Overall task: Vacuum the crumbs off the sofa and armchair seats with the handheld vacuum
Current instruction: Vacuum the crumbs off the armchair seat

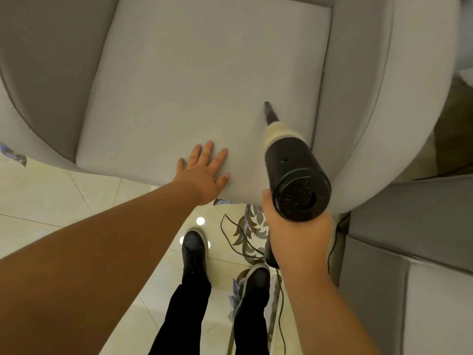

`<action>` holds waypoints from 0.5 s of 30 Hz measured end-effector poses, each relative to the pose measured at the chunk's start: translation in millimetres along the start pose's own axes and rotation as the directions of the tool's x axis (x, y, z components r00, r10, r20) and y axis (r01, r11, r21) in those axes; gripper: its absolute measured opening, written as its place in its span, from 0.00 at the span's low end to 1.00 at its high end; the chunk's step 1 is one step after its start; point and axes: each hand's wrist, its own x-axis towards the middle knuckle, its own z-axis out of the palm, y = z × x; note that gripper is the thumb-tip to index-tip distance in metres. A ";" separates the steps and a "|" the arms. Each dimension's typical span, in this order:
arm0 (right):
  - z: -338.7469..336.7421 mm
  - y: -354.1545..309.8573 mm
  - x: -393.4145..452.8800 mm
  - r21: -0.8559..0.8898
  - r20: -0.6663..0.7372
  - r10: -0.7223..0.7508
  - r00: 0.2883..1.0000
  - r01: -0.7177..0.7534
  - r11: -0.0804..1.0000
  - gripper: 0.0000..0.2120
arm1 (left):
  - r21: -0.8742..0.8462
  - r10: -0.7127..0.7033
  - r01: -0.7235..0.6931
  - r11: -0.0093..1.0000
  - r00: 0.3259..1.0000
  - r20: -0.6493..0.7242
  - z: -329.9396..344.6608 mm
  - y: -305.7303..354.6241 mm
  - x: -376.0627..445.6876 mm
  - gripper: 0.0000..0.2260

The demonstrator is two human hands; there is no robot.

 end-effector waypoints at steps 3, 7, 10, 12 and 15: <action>-16.1 11.4 -11.4 0.050 -0.040 0.022 0.999 -0.020 0.999 0.15 | 0.006 -0.032 0.032 0.999 0.999 0.023 1.2 7.1 -6.5 0.30; -35.3 26.5 -37.4 0.016 -0.003 0.010 1.000 -0.009 1.000 0.15 | -0.016 -0.063 0.064 0.998 0.996 0.060 -0.9 13.1 -16.3 0.30; -40.7 35.1 -57.2 0.002 0.023 -0.006 1.000 0.006 1.000 0.18 | -0.037 -0.074 0.078 0.996 0.993 0.092 -0.6 16.7 -22.6 0.30; -38.5 42.9 -67.0 -0.027 0.062 0.024 0.998 -0.022 0.999 0.17 | -0.054 -0.078 0.084 0.995 0.991 0.106 0.8 17.4 -25.8 0.30; -30.4 53.6 -82.2 -0.090 0.125 0.106 0.987 -0.095 0.991 0.19 | -0.050 -0.070 0.076 0.996 0.991 0.110 6.5 14.2 -30.6 0.31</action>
